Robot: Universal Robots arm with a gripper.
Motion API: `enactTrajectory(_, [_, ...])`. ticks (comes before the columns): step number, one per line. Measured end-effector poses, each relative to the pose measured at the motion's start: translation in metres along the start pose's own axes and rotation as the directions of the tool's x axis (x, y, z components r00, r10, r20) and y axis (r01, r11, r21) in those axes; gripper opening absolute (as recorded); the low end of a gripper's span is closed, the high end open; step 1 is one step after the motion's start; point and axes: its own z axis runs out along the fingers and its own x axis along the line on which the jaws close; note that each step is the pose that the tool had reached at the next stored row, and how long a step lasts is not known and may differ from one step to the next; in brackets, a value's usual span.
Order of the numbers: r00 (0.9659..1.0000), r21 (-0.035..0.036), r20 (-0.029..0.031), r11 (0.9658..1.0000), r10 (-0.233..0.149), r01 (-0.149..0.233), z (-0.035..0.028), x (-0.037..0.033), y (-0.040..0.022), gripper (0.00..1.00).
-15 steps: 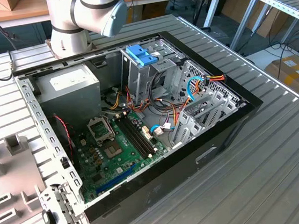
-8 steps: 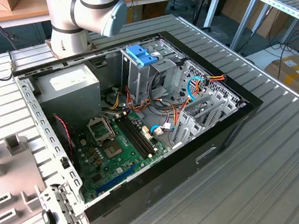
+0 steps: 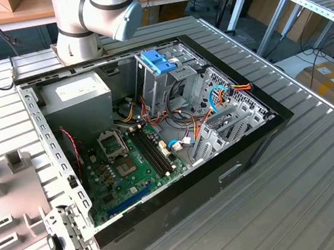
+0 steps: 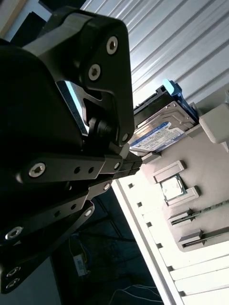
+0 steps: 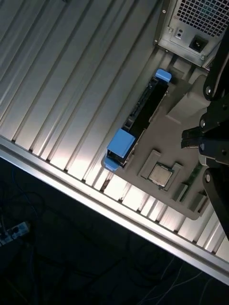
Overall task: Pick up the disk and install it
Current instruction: 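Pick up the disk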
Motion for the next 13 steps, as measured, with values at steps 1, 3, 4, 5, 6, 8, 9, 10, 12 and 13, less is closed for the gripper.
enactTrajectory(1, [1.0000, -0.0002, -0.0001, 1.0000, -0.005, 0.005, 0.0000, 0.0000, 0.0000, 0.11])
enactTrajectory(3, [0.9999, -0.0004, -0.0006, 0.9999, -0.016, 0.016, 0.0000, 0.0000, 0.0000, 0.11])
enactTrajectory(4, [0.9997, -0.0007, -0.0009, 0.9997, -0.026, 0.026, 0.0000, 0.0000, 0.0000, 0.11])
enactTrajectory(5, [0.9995, -0.0009, -0.0010, 0.9995, -0.032, 0.032, 0.0001, 0.0000, 0.0000, 0.11])
enactTrajectory(6, [0.9992, -0.0010, -0.0014, 0.9992, -0.040, 0.040, 0.0001, 0.0000, 0.0000, 0.11])
enactTrajectory(8, [0.9982, -0.0016, -0.0021, 0.9982, -0.061, 0.061, 0.0001, 0.0000, 0.0000, 0.11])
enactTrajectory(9, [0.9977, -0.0018, -0.0024, 0.9977, -0.068, 0.068, 0.0001, 0.0000, 0.0000, 0.11])
enactTrajectory(10, [0.9972, -0.0020, -0.0026, 0.9972, -0.075, 0.075, 0.0001, 0.0000, 0.0000, 0.11])
enactTrajectory(12, [0.9956, -0.0025, -0.0033, 0.9956, -0.094, 0.094, 0.0001, 0.0000, 0.0000, 0.11])
enactTrajectory(13, [0.9951, -0.0027, -0.0035, 0.9951, -0.099, 0.099, 0.0001, 0.0000, 0.0000, 0.11])
